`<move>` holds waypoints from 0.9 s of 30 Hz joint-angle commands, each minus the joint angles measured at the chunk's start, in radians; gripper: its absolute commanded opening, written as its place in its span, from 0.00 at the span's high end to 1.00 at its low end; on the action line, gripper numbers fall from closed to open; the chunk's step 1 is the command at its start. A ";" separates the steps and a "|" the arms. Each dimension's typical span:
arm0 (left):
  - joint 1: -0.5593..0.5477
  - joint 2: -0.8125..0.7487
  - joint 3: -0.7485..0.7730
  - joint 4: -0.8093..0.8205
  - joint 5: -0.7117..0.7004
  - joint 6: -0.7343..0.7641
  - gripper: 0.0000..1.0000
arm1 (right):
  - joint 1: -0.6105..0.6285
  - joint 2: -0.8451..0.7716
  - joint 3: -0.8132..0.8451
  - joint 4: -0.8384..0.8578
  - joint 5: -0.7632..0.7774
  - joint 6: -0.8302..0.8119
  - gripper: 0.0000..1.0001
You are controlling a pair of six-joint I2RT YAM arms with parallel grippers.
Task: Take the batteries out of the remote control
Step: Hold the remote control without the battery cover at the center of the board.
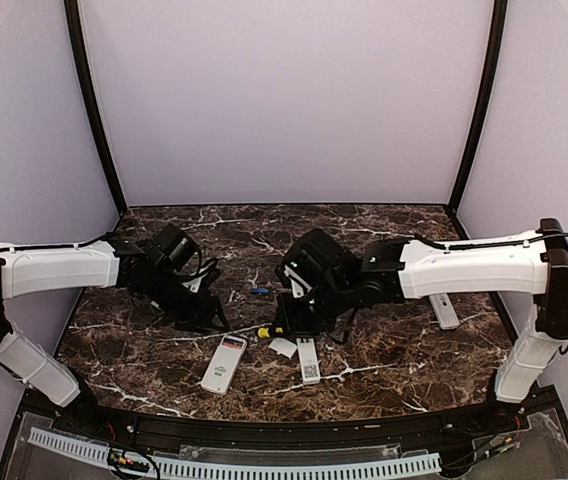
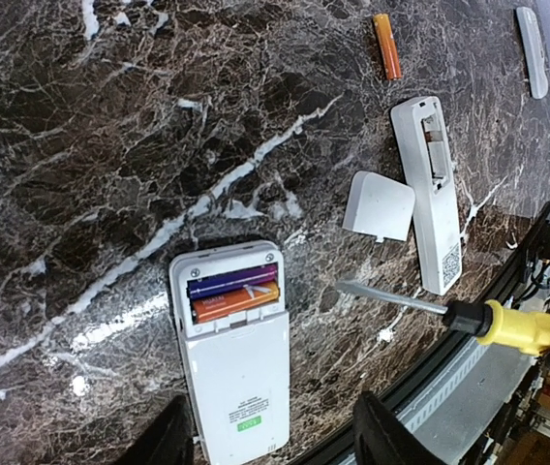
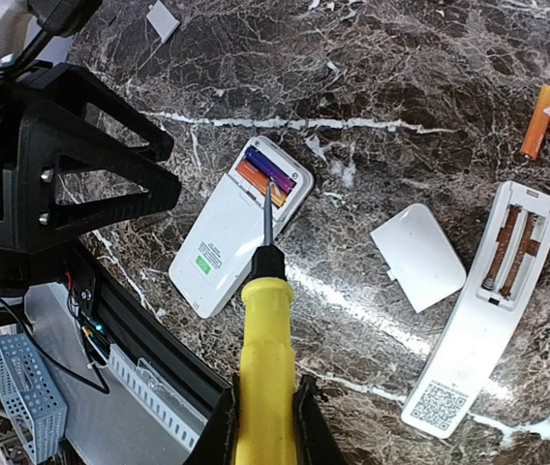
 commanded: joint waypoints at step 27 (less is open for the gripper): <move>0.053 0.135 -0.093 0.040 0.096 0.123 0.63 | 0.063 0.180 0.249 -0.234 0.047 0.050 1.00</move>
